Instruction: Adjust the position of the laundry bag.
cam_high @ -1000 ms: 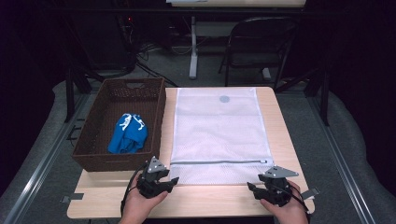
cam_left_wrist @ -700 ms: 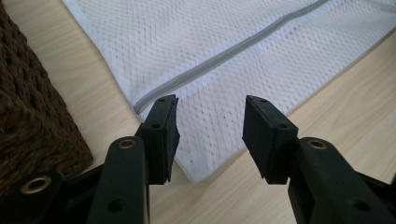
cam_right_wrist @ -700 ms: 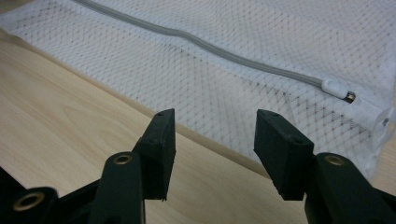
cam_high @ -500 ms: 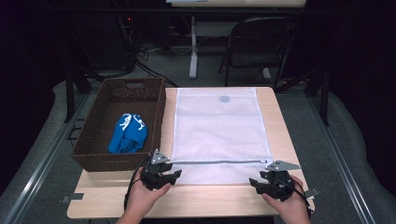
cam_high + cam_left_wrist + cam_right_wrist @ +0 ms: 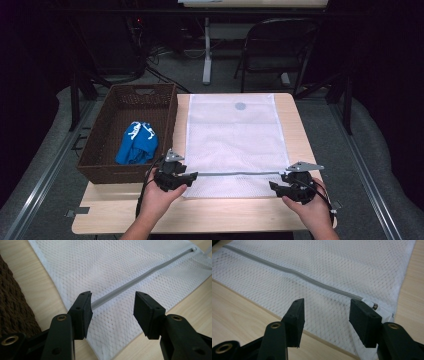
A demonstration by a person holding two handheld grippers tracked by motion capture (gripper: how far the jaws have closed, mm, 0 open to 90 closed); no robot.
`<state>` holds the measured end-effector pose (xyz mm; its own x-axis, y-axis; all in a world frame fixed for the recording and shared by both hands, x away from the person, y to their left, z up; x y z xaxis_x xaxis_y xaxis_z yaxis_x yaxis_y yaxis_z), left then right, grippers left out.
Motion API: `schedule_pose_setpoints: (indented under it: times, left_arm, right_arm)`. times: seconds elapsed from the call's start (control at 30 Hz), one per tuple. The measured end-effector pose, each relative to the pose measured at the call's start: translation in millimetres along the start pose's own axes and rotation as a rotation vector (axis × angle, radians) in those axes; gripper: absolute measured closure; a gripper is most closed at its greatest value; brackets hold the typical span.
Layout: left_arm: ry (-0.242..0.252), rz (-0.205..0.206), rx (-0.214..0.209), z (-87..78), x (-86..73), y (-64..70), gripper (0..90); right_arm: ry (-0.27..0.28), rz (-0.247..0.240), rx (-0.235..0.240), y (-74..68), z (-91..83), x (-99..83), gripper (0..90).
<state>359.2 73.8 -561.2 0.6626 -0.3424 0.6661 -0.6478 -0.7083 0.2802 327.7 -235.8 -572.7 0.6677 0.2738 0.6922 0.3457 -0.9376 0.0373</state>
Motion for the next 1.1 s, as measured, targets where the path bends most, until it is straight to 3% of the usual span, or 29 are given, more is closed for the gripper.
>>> schedule_pose_setpoints:
  times: [0.47,0.57,0.8,1.1]
  left_arm:
    - [-0.059,-0.026,0.055,25.3,6.7,-15.3,49.1]
    - [-0.088,-0.015,0.082,27.8,0.8,-15.5,49.0]
    - [-0.141,-0.029,0.095,33.0,-23.2,-14.2,48.7]
    - [-0.168,-0.051,0.102,32.6,-47.3,-20.5,47.9]
  right_arm:
    - [-0.016,0.047,-0.05,20.1,22.0,19.5,48.5]
    - [-0.017,0.061,-0.054,21.7,24.7,18.1,48.5]
    - [-0.036,0.071,-0.052,24.8,27.6,6.3,48.3]
    - [-0.031,0.114,-0.064,38.0,22.2,-0.4,47.8]
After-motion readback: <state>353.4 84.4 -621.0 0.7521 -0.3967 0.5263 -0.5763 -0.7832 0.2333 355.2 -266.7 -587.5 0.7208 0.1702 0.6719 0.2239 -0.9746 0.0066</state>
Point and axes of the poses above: each handheld gripper's, and its own axes: z roughly forward along the jaws, x roughly out of its top, y roughly to its right, the point moved 8 cm from there along z, roughly forward along the jaws, and after that the axes turned 9 degrees about -x, right-handed, at the moved point
